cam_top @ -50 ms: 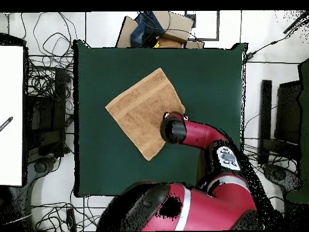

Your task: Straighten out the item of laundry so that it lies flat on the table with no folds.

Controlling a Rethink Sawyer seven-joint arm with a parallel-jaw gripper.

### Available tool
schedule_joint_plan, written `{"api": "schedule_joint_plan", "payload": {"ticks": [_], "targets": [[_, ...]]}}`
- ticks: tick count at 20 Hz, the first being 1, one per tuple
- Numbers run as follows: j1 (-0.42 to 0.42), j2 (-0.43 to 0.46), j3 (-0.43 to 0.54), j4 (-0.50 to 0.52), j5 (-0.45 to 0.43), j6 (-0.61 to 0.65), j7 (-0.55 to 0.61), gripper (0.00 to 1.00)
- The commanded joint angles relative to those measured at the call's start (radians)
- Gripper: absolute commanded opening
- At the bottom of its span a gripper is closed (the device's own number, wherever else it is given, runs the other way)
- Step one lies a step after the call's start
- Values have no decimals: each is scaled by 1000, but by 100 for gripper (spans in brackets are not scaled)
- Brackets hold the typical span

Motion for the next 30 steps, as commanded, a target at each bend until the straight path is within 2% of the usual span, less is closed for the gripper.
{"api": "schedule_joint_plan", "payload": {"ticks": [1, 17, 25, 30], "targets": [[63, 24, 26, 195, -14, -16, 205, 100], [-14, 78, 53, 219, -59, -123, 133, 100], [-88, 75, 74, 222, -96, -108, 83, 100], [-106, 55, 64, 241, -124, -107, 78, 100]]}}
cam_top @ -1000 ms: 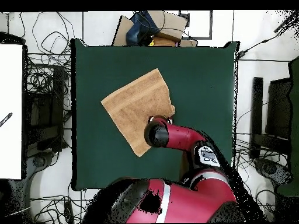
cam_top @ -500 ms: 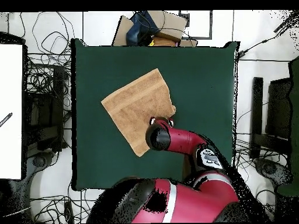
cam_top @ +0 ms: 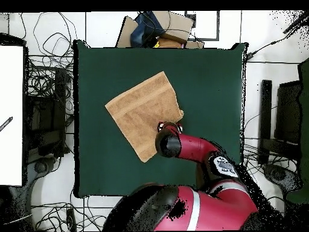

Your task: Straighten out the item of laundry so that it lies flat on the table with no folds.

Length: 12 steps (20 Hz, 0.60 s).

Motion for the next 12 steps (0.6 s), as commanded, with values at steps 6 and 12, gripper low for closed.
{"api": "schedule_joint_plan", "payload": {"ticks": [6, 12], "targets": [[-85, 38, 23, 132, -122, 49, 71, 100], [-95, 31, 20, 148, -133, 44, 84, 100]]}}
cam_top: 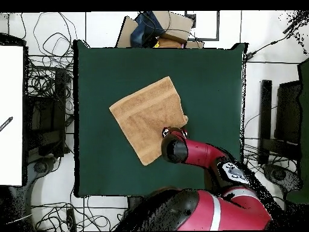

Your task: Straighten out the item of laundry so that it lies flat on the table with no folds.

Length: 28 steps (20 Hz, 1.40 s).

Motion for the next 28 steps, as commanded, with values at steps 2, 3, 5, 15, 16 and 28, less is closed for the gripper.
{"api": "schedule_joint_plan", "payload": {"ticks": [2, 3, 5, 15, 16, 28], "targets": [[-26, 43, -2, 117, -82, 38, 93, 100], [-25, 42, -4, 122, -83, 35, 95, 100], [-22, 42, -7, 126, -82, 31, 100, 100], [-10, 28, -8, 133, -68, 34, 110, 100], [-9, 20, -8, 139, -66, 37, 111, 100], [-132, -43, 11, 181, -153, 86, 33, 100]]}}
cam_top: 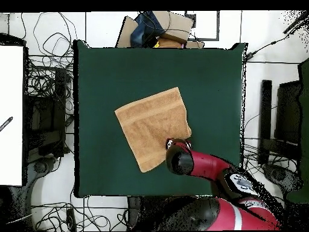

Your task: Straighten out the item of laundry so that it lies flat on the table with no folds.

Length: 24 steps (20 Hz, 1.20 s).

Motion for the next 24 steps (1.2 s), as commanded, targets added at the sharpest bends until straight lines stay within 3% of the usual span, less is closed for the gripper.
{"api": "schedule_joint_plan", "payload": {"ticks": [1, 10, 15, 24], "targets": [[-76, -19, 21, 85, -100, 107, 25, 100], [-98, -9, 45, 41, -120, 141, 27, 100], [-42, -1, 31, 4, -92, 144, 62, 100], [-13, -1, 49, -20, -74, 153, 69, 100]]}}
